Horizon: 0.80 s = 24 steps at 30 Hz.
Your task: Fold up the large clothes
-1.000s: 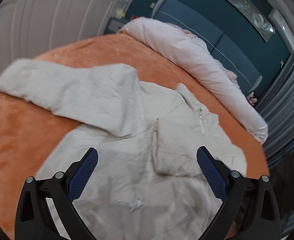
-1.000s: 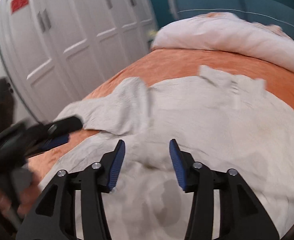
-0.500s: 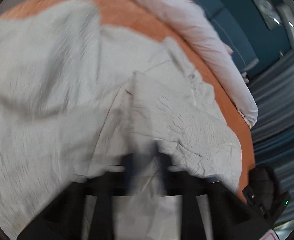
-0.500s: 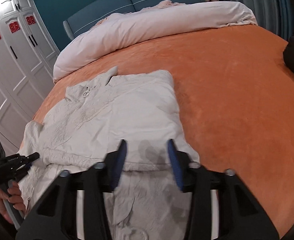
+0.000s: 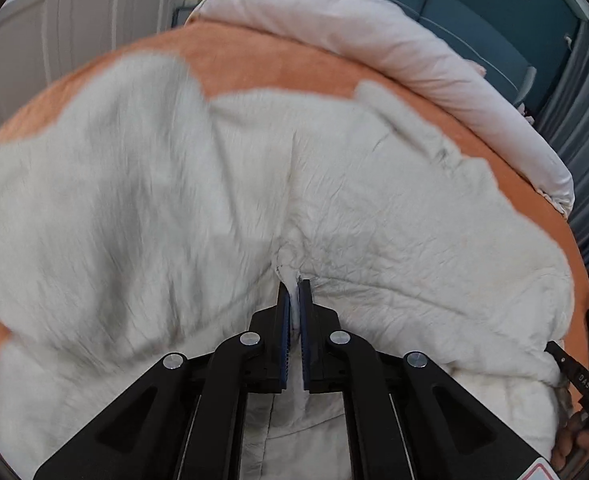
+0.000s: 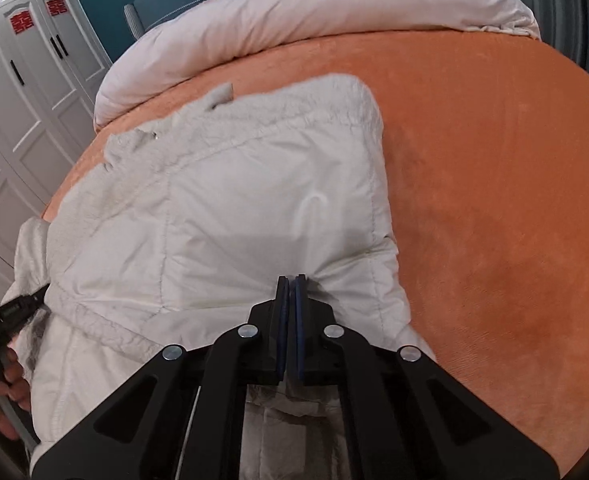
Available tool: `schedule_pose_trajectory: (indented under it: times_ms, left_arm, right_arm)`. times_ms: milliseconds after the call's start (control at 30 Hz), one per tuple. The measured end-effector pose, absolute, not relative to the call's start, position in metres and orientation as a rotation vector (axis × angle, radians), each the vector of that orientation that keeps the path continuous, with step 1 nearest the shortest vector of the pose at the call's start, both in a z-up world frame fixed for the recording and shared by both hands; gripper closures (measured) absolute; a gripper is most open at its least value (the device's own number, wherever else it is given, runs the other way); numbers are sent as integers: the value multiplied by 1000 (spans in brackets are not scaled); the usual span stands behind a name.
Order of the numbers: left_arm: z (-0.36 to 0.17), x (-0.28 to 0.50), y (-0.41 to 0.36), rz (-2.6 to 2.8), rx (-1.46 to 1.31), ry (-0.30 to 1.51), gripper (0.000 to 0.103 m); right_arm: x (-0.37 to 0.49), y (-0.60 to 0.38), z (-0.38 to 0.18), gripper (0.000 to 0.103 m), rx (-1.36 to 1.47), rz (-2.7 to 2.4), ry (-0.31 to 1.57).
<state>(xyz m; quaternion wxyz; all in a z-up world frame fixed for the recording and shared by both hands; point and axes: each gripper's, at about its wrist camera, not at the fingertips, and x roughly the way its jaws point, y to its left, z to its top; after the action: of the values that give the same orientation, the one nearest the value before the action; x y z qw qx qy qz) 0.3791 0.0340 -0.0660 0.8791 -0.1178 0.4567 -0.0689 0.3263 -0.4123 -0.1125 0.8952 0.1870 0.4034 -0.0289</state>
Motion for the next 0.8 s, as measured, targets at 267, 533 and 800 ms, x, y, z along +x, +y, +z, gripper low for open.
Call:
schedule_pose_trajectory:
  times_ms: [267, 533, 800]
  left_arm:
    - [-79, 373, 33, -111, -226, 912, 90]
    - [-53, 355, 58, -69, -341, 899, 76]
    - [4, 302, 268, 230, -586, 711, 26]
  right_arm:
    - [328, -401, -121, 103, 320, -88, 818]
    - [314, -409, -110, 101, 349, -94, 784]
    - [256, -398, -68, 96, 372, -67, 724]
